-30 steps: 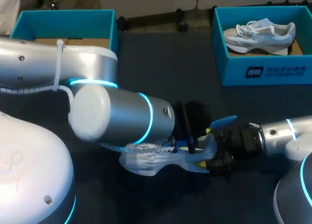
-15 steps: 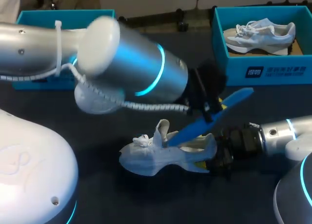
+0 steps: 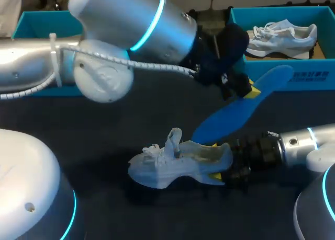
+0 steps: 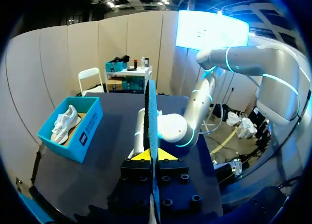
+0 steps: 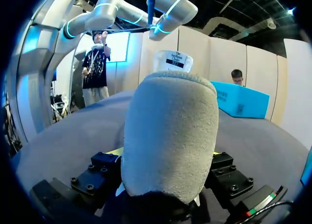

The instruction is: Take the shoe out of the shoebox, open the shoe tongue, remove and reinsert the insole, then place the shoe into the shoebox

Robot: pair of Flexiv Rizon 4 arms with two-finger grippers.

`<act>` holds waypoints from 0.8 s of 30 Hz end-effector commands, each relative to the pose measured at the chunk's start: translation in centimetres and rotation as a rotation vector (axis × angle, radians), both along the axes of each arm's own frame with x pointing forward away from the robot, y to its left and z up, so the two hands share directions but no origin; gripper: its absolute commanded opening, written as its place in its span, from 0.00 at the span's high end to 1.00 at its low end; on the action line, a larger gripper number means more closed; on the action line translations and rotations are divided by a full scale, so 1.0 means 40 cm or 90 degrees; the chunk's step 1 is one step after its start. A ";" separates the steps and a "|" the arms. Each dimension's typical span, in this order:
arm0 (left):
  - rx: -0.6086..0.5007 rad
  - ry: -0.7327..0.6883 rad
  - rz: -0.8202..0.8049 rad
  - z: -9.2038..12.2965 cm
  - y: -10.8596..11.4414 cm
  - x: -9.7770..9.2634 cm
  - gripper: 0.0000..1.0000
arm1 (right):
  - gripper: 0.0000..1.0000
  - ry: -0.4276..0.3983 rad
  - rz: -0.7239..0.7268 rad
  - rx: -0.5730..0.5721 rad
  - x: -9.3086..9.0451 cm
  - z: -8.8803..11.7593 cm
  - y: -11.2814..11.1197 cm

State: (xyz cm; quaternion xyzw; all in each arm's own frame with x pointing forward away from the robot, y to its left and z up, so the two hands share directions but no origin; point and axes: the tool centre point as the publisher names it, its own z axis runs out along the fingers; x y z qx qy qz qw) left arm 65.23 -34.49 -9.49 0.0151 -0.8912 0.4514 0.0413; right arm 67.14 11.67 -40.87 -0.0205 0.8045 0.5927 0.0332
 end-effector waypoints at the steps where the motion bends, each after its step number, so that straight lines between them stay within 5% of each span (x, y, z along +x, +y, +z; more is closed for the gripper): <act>1: -0.057 -0.003 -0.056 0.119 0.101 -0.050 1.00 | 1.00 0.001 0.000 -0.004 -0.001 -0.001 0.002; 5: -0.086 -0.011 -0.071 0.207 0.129 -0.085 1.00 | 1.00 0.001 0.000 -0.004 -0.001 -0.001 0.002; 21: -0.086 -0.011 -0.071 0.207 0.129 -0.085 1.00 | 1.00 0.001 0.000 -0.004 -0.001 -0.001 0.002; 24: -0.129 0.013 -0.055 0.241 0.151 -0.086 1.00 | 1.00 0.001 0.000 -0.004 -0.001 -0.001 0.002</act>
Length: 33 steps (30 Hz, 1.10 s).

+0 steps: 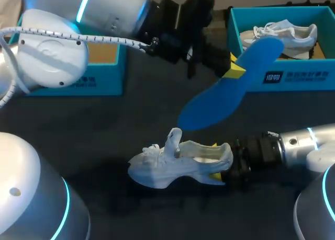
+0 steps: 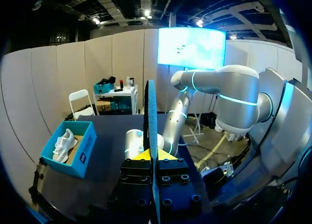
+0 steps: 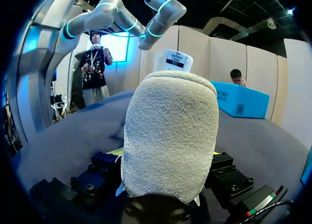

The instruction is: Take the shoe out of the shoebox, open the shoe tongue, remove and reinsert the insole, then place the shoe into the shoebox

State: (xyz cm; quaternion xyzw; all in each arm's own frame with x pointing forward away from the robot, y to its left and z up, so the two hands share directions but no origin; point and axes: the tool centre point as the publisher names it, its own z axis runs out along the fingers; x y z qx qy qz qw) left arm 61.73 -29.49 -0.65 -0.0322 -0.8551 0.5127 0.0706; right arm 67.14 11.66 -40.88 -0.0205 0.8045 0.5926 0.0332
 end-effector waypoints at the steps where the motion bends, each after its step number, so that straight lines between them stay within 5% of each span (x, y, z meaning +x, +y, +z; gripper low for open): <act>1: -0.053 0.036 0.020 0.045 0.036 0.003 1.00 | 1.00 0.000 0.000 -0.003 -0.002 -0.001 0.003; 21: -0.180 0.099 -0.005 0.280 0.164 -0.072 1.00 | 1.00 0.000 0.000 -0.003 -0.002 -0.001 0.003; 33: -0.180 0.099 -0.005 0.280 0.164 -0.072 1.00 | 1.00 0.000 0.000 -0.003 -0.002 -0.001 0.003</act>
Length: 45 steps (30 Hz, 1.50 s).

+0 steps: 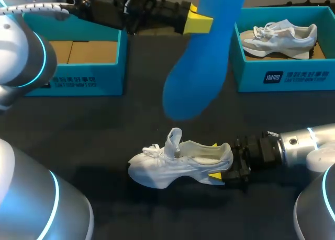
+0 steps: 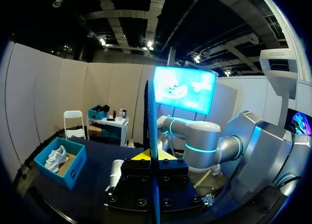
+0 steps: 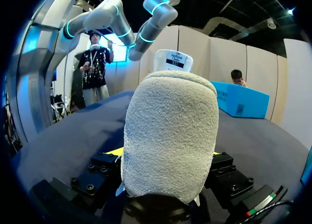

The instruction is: Take the shoe out of the shoebox, open the shoe tongue, remove and reinsert the insole, then place the shoe into the shoebox

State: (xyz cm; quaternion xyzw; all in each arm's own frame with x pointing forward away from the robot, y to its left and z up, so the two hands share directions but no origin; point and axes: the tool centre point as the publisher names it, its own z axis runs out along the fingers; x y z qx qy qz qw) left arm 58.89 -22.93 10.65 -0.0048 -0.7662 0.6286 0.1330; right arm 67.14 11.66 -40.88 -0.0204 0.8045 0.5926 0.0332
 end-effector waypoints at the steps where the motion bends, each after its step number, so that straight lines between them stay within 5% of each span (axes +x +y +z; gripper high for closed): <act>1: -0.009 -0.003 0.010 0.003 0.003 -0.009 1.00 | 1.00 0.000 0.000 -0.003 -0.002 -0.001 0.003; 14: -0.069 0.057 0.063 0.104 0.069 -0.061 1.00 | 1.00 0.000 0.000 -0.003 -0.002 -0.001 0.003; 41: -0.057 0.085 0.040 0.097 0.121 -0.099 1.00 | 1.00 -0.001 0.002 -0.004 -0.003 0.000 0.000; 42: -0.057 0.085 0.040 0.097 0.121 -0.099 1.00 | 0.76 -0.001 0.002 -0.004 -0.005 0.002 -0.004; 43: -0.057 0.085 0.040 0.097 0.121 -0.099 1.00 | 0.29 -0.002 0.002 -0.004 -0.007 0.005 -0.007; 44: -0.057 0.085 0.040 0.097 0.121 -0.099 1.00 | 0.00 -0.006 -0.002 -0.004 -0.010 0.009 -0.013; 45: -0.057 0.085 0.040 0.097 0.121 -0.099 1.00 | 0.00 -0.006 -0.006 -0.007 -0.010 0.011 -0.019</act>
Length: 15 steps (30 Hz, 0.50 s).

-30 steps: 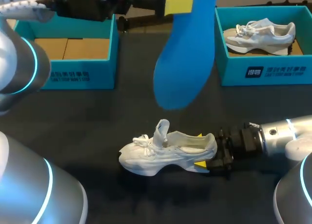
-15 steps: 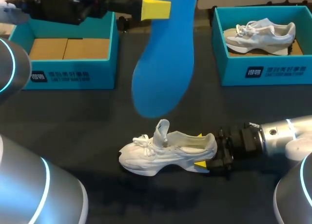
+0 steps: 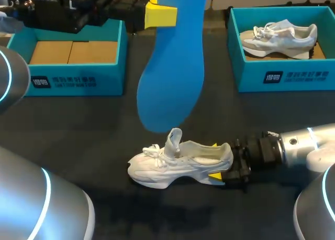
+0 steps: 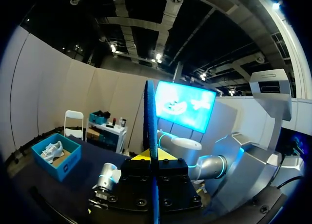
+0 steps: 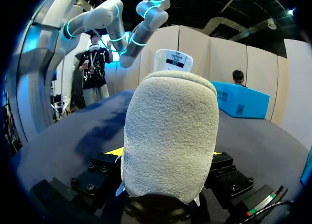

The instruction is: Take the shoe out of the shoebox, open the shoe tongue, remove and reinsert the insole, then place the shoe into the shoebox

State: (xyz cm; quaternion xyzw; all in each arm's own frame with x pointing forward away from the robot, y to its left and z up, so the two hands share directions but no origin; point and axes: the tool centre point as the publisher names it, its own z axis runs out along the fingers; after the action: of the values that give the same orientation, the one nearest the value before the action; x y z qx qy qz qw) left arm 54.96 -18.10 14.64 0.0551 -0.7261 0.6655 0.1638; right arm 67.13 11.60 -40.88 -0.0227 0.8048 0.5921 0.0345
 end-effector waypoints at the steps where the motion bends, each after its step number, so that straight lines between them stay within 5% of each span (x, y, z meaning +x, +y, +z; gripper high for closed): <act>1: 0.001 0.000 0.000 -0.003 0.000 0.000 1.00 | 0.00 -0.003 -0.008 -0.007 -0.010 0.012 -0.021; 9: 0.001 0.000 0.000 -0.003 0.000 0.000 1.00 | 0.00 0.000 -0.019 -0.063 -0.017 0.048 -0.058; 15: 0.001 0.000 0.000 -0.003 0.000 0.000 1.00 | 0.00 0.027 -0.021 -0.192 -0.010 0.091 -0.066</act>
State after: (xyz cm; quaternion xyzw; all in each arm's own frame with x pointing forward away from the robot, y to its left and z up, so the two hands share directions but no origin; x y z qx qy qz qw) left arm 54.90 -18.04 14.55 0.0556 -0.7258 0.6658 0.1635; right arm 66.85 8.94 -39.06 -0.0067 0.8470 0.5305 0.0337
